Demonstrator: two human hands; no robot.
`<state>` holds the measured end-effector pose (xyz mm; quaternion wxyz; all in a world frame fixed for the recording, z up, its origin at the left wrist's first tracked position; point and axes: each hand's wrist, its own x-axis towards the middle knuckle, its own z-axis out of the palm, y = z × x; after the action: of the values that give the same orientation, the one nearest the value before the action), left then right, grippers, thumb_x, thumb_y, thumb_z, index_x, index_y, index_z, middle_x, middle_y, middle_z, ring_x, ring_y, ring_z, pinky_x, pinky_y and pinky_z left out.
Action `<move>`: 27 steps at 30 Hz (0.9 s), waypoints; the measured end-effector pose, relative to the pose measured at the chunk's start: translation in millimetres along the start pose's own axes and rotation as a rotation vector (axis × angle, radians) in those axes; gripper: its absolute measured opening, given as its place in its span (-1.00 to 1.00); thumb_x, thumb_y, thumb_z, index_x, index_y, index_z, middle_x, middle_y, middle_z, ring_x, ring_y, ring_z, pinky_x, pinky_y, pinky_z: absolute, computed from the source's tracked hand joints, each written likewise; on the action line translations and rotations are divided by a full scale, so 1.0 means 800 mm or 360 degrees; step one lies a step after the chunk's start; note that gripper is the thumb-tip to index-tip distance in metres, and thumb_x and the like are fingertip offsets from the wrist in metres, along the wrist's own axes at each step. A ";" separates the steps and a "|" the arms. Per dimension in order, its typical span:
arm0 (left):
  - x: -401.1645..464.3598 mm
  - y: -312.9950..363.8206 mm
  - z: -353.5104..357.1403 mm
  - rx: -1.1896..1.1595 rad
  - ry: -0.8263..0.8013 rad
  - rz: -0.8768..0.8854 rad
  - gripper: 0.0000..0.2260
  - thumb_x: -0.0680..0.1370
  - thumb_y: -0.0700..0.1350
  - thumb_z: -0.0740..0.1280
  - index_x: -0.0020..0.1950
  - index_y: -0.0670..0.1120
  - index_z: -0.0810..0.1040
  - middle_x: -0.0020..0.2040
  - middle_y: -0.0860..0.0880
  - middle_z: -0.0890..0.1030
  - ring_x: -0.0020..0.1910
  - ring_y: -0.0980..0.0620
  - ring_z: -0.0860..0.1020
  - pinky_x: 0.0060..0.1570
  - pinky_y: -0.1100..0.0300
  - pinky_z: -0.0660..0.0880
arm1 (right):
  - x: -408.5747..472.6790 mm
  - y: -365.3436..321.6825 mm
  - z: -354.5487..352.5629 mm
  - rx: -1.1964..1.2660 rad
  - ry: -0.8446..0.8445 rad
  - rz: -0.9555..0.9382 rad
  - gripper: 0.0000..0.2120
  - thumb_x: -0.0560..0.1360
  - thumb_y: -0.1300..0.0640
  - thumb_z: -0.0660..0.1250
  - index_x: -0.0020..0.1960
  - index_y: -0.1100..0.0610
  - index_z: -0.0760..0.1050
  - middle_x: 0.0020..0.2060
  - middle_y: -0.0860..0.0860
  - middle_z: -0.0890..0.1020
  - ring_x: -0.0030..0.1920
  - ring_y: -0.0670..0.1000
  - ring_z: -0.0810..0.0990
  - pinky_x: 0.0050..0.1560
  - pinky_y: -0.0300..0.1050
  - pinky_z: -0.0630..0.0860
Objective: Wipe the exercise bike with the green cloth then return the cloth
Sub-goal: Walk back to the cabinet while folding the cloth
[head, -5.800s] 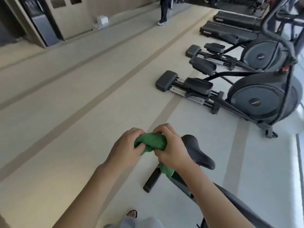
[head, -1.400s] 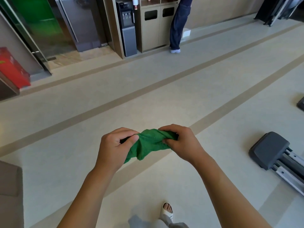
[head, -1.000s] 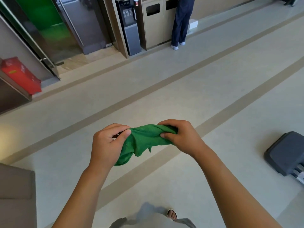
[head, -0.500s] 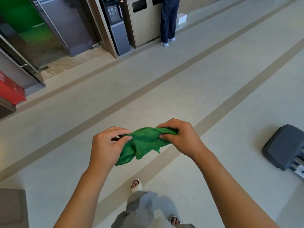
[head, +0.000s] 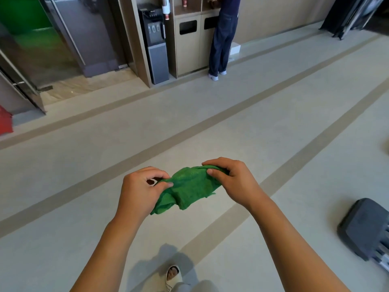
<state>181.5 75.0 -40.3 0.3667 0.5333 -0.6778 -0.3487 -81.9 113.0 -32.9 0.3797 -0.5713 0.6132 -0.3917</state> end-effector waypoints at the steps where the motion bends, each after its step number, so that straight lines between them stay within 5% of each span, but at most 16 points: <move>1: 0.013 -0.005 -0.008 -0.0011 0.0002 0.0003 -0.73 0.39 -0.23 0.63 -0.23 0.17 0.72 -0.16 0.22 0.71 -0.14 0.13 0.65 -0.15 0.20 0.59 | 0.014 -0.007 0.007 -0.0023 0.0010 -0.0003 -0.80 0.65 0.14 0.39 0.18 -0.10 0.71 0.04 -0.29 0.71 0.13 -0.24 0.64 0.08 -0.44 0.52; 7: 0.072 -0.032 -0.034 -0.0160 -0.0004 0.0058 -0.74 0.44 -0.28 0.59 -0.20 0.11 0.72 -0.15 0.16 0.71 -0.16 0.11 0.66 -0.17 0.38 0.53 | 0.078 -0.026 0.025 -0.0209 0.0132 -0.0002 -0.68 0.62 0.27 0.39 0.19 -0.12 0.69 0.05 -0.41 0.65 0.14 -0.36 0.58 0.04 -0.56 0.44; 16: 0.163 -0.043 -0.015 -0.0189 0.0001 0.0113 -0.74 0.51 -0.27 0.51 -0.13 0.13 0.69 -0.11 0.19 0.70 -0.07 0.14 0.66 -0.11 0.47 0.46 | 0.160 -0.022 0.020 -0.0400 0.0084 0.0013 -0.50 0.50 0.39 0.42 0.25 -0.14 0.66 0.10 -0.31 0.67 0.13 -0.33 0.59 0.05 -0.50 0.51; 27: 0.328 -0.005 0.042 -0.0101 0.0108 0.0115 -0.76 0.60 -0.21 0.44 -0.09 0.16 0.70 -0.11 0.21 0.70 -0.07 0.17 0.66 -0.14 0.46 0.47 | 0.333 0.014 -0.012 -0.0252 -0.0366 -0.0132 -0.19 0.24 -0.11 0.71 0.43 -0.25 0.47 0.20 -0.26 0.60 0.20 -0.26 0.61 0.21 -0.38 0.55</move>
<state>111.8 -179.7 -27.4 0.4186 0.5082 -0.6724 -0.3382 -111.3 -151.8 -44.3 0.3846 -0.6654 0.5706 -0.2893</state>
